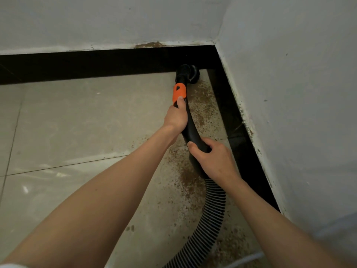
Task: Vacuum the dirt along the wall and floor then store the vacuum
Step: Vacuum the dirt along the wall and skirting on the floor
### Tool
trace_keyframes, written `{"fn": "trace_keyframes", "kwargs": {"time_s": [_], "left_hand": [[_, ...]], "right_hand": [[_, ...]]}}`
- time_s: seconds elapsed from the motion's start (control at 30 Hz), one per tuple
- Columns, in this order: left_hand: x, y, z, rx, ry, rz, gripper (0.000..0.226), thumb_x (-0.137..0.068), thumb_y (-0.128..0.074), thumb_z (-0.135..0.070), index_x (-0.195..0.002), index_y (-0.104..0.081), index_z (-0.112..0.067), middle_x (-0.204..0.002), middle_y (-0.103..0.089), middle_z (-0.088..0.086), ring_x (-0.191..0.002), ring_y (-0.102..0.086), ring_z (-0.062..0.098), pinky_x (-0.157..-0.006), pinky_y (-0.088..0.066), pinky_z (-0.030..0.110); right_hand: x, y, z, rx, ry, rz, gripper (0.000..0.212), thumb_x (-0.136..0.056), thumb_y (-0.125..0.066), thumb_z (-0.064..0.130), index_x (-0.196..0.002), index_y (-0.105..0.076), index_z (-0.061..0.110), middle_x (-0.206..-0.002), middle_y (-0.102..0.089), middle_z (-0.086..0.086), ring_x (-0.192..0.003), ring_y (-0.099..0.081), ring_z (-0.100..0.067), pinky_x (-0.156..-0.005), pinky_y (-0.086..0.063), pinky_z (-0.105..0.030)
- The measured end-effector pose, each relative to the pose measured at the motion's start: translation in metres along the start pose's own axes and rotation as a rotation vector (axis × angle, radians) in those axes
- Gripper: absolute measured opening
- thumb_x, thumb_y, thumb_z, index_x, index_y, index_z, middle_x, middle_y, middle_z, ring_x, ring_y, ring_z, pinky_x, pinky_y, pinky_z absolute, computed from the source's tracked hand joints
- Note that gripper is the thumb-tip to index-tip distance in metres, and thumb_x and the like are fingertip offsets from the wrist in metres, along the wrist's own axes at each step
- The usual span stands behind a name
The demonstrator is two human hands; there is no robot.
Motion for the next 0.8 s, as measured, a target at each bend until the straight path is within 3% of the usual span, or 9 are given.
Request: {"fn": "trace_keyframes", "kwargs": {"time_s": [0.07, 0.17, 0.47, 0.6, 0.8], "left_hand": [[-0.001, -0.003, -0.004, -0.038, -0.001, 0.013, 0.062, -0.099, -0.018, -0.051, -0.124, -0.048, -0.003, -0.108, -0.059, 0.014, -0.092, -0.056, 0.027, -0.086, -0.049, 0.037], [-0.003, -0.003, -0.01, -0.068, 0.001, 0.013, 0.062, -0.099, -0.018, -0.051, -0.126, -0.046, -0.002, -0.112, -0.058, 0.016, -0.097, -0.057, 0.029, -0.09, -0.049, 0.039], [-0.002, 0.001, -0.018, -0.053, -0.032, 0.039, 0.059, -0.099, -0.02, -0.05, -0.119, -0.048, -0.003, -0.089, -0.054, 0.007, -0.089, -0.056, 0.025, -0.09, -0.05, 0.041], [0.0, -0.001, -0.02, -0.038, -0.072, 0.06, 0.05, -0.1, -0.02, -0.049, -0.107, -0.047, -0.006, -0.083, -0.053, 0.004, -0.086, -0.055, 0.023, -0.083, -0.048, 0.037], [-0.005, -0.011, -0.032, -0.008, -0.051, 0.086, 0.057, -0.1, -0.023, -0.05, -0.118, -0.05, -0.003, -0.087, -0.054, 0.006, -0.084, -0.055, 0.022, -0.083, -0.05, 0.036]], "right_hand": [[0.0, 0.003, 0.001, -0.004, -0.02, -0.02, 0.028, -0.085, -0.057, 0.055, -0.078, -0.063, 0.029, -0.071, -0.064, 0.003, -0.071, -0.063, -0.018, -0.067, -0.051, -0.04], [0.0, 0.005, 0.003, -0.005, -0.037, -0.051, 0.03, -0.085, -0.056, 0.056, -0.084, -0.066, 0.028, -0.076, -0.066, 0.003, -0.075, -0.063, -0.018, -0.069, -0.052, -0.039], [0.008, -0.005, 0.009, -0.104, -0.045, -0.017, 0.028, -0.089, -0.054, 0.055, -0.092, -0.058, 0.028, -0.085, -0.064, 0.001, -0.08, -0.063, -0.017, -0.072, -0.053, -0.037], [0.012, -0.005, 0.008, -0.079, -0.033, -0.062, 0.03, -0.085, -0.056, 0.058, -0.091, -0.057, 0.029, -0.08, -0.063, 0.0, -0.075, -0.062, -0.019, -0.066, -0.053, -0.037], [0.0, 0.006, 0.014, -0.043, -0.044, -0.132, 0.03, -0.087, -0.054, 0.057, -0.094, -0.06, 0.028, -0.081, -0.065, 0.002, -0.079, -0.063, -0.02, -0.075, -0.055, -0.043]]}}
Point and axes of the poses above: each hand's wrist, its own x-axis away from the middle knuckle, its own y-axis out of the back of the hand, z = x × y, the point moved 4 cm from there along -x, towards the middle knuckle
